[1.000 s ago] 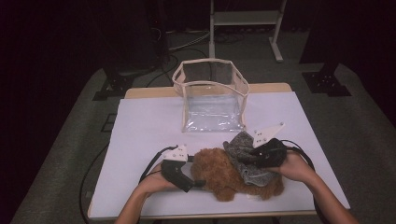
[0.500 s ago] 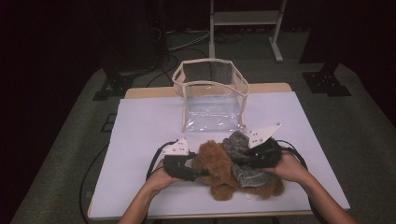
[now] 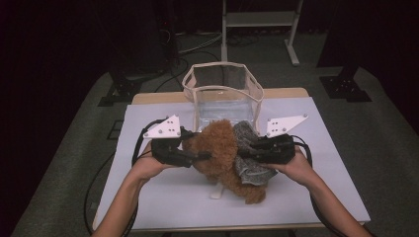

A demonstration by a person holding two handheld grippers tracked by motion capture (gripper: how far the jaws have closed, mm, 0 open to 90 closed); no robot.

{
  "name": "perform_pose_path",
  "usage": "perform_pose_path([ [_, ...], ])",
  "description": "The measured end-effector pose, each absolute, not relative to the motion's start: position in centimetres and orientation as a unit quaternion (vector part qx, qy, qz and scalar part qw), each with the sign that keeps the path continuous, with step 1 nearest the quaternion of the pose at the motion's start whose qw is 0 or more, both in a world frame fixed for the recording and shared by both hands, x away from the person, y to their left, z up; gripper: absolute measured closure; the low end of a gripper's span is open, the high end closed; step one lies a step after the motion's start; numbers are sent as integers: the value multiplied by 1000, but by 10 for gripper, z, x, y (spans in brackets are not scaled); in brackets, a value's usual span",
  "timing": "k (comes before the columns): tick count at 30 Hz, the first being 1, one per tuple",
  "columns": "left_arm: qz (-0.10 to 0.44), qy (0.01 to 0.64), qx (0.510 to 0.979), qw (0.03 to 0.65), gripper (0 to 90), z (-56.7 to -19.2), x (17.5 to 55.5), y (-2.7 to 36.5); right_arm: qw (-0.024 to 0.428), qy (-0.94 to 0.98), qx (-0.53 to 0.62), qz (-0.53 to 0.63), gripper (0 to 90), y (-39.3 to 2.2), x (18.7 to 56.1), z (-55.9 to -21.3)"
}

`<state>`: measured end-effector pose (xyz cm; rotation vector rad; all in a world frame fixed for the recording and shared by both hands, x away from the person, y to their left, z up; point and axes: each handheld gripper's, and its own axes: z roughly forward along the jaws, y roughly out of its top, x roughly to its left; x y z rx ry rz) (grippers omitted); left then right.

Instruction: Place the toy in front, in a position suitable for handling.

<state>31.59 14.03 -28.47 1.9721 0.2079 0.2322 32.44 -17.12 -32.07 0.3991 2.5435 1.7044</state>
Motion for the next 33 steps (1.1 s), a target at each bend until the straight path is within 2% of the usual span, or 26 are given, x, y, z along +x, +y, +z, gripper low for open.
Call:
perform_pose_path([
  [2,102,84,837,531,410,-280,315,138,23,813,130,567,816,-171,324,-324],
  [6,95,86,849,512,392,-296,317,127,20,818,149,555,815,-181,325,-341],
  [12,87,79,841,528,380,-301,316,114,10,814,166,556,813,-201,323,-352],
  [21,84,59,843,528,376,-299,315,93,41,821,168,545,811,-226,316,-349],
  [22,85,55,843,528,376,-298,315,90,44,819,171,546,811,-230,315,-345],
  [28,95,33,850,517,375,-286,315,64,94,829,135,534,810,-244,308,-273],
  [33,94,10,852,515,370,-279,316,39,119,854,96,498,810,-222,309,-220],
])
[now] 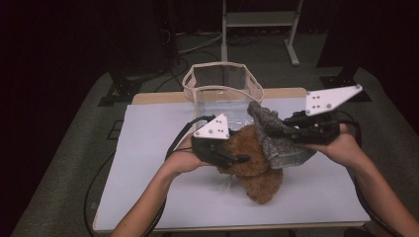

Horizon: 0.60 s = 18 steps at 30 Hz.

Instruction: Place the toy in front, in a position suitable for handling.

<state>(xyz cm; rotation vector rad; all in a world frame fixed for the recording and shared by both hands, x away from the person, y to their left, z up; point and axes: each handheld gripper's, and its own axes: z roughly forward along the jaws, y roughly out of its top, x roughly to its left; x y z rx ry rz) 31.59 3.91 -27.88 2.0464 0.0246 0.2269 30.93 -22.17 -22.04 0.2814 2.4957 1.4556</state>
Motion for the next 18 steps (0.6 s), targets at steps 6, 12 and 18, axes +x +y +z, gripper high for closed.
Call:
perform_pose_path([
  [6,102,4,857,505,318,-275,317,24,107,888,100,436,812,-201,318,-222],
  [12,95,6,855,511,267,-279,318,21,89,883,119,444,816,-215,321,-241],
  [18,101,-2,854,510,233,-277,316,17,89,886,122,439,817,-222,320,-244],
])
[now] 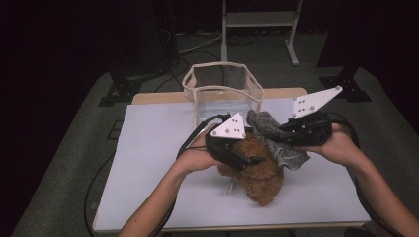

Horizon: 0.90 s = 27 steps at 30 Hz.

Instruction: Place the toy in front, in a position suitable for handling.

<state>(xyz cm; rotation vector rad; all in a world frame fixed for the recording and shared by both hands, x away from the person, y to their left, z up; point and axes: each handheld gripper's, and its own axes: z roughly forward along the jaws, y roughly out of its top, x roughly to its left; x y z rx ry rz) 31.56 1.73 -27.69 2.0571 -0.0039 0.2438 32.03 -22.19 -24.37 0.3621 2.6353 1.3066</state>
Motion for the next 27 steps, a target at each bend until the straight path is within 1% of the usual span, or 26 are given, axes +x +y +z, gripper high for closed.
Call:
perform_pose_path([
  [5,112,-1,855,506,198,-273,311,26,86,885,121,440,817,-221,320,-246],
  [6,120,3,853,508,192,-272,308,37,83,885,118,443,817,-218,321,-246],
  [7,120,3,853,508,186,-272,308,37,84,885,118,442,817,-217,320,-246],
  [8,133,14,847,514,185,-273,302,56,88,887,113,438,817,-213,319,-245],
  [9,133,14,847,514,185,-273,302,56,88,887,113,438,817,-213,319,-245],
  [10,135,33,847,513,184,-280,301,75,85,890,105,435,817,-207,318,-244],
  [11,134,48,850,508,184,-284,304,82,86,891,103,434,817,-206,318,-244],
  [13,105,67,850,511,187,-294,308,88,90,893,105,429,817,-204,319,-244],
  [15,85,56,846,523,223,-300,308,86,86,891,109,432,817,-204,320,-244],
  [18,79,50,841,533,217,-302,308,75,77,889,105,438,816,-202,320,-245],
  [20,77,51,840,535,191,-302,309,72,77,890,103,438,816,-201,320,-245],
  [22,72,56,836,541,193,-302,312,68,84,893,101,430,816,-198,321,-244],
  [25,56,57,835,545,193,-305,317,61,78,892,104,434,816,-201,322,-245],
  [26,56,57,835,545,200,-305,317,61,78,892,104,434,816,-201,322,-245],
  [27,59,56,838,540,241,-305,316,57,77,892,104,433,816,-202,321,-245],
])
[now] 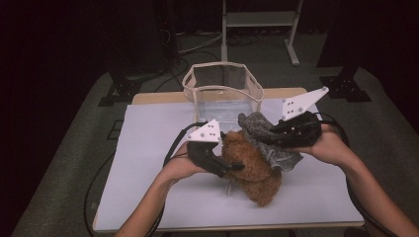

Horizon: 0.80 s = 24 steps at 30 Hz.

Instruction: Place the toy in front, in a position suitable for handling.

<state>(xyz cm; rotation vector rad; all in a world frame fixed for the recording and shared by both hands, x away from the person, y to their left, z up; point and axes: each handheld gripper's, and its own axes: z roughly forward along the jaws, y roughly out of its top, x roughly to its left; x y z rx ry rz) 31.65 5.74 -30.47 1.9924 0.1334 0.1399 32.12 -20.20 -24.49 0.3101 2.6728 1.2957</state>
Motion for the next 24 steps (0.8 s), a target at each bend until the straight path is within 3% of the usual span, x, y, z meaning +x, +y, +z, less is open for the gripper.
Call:
perform_pose_path([
  [2,73,56,837,539,308,-303,315,55,83,893,96,431,815,-202,319,-242],
  [5,75,50,835,543,338,-300,313,52,94,898,83,422,814,-199,315,-229],
  [13,74,50,828,553,332,-299,313,49,90,917,49,385,812,-165,317,-212],
  [21,86,40,836,541,363,-293,311,44,105,910,74,395,811,-203,316,-201],
  [24,80,41,835,543,301,-293,311,36,98,908,85,399,812,-209,316,-205],
])
